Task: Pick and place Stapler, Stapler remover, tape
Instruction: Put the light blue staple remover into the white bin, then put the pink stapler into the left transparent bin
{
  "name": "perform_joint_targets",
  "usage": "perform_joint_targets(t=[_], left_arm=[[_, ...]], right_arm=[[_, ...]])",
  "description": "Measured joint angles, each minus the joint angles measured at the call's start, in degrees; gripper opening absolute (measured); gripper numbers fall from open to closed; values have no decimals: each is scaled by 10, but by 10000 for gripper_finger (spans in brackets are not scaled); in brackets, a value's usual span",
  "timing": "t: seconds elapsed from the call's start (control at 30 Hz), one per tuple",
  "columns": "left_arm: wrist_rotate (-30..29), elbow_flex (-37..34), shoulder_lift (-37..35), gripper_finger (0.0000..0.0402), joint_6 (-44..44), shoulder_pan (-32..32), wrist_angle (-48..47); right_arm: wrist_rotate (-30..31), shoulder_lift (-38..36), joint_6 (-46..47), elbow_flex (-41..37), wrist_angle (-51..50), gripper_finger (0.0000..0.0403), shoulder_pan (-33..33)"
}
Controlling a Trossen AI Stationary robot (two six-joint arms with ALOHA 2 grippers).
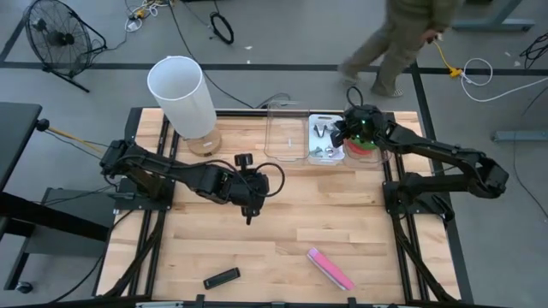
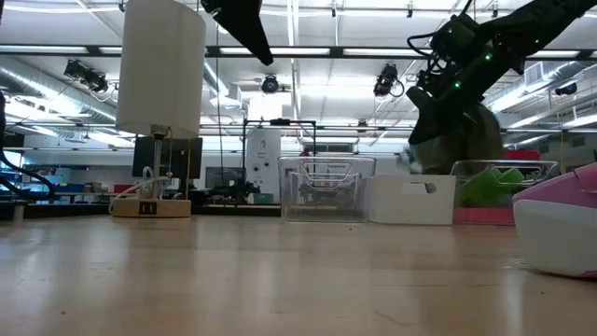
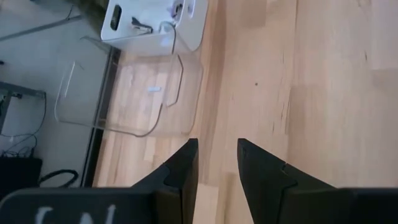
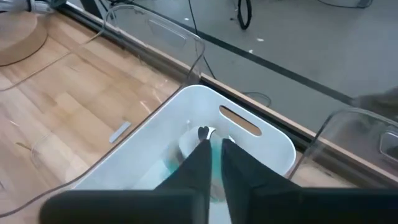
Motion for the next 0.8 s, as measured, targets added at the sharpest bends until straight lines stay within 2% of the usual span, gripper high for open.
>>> perform_joint_targets(t=[0.2, 0.33, 0.43, 0.57, 0.8], left_arm=[[-2, -3, 0, 115, -16, -15, -6], [-4, -6, 1, 115, -44, -23, -30], [-7, -6, 1, 115, -60, -28, -44], [-7, -6, 1, 115, -68, -31, -52], [-7, -6, 1, 115, -75, -32, -56]], right_arm=[[-6, 0, -6, 0, 0, 100, 0], [-117, -9, -3, 0, -3, 138, 7], [-193, -26, 5, 1, -23, 149, 32], [-239, -58, 31, 1, -68, 145, 105], [-236, -94, 135, 1, -80, 124, 308]])
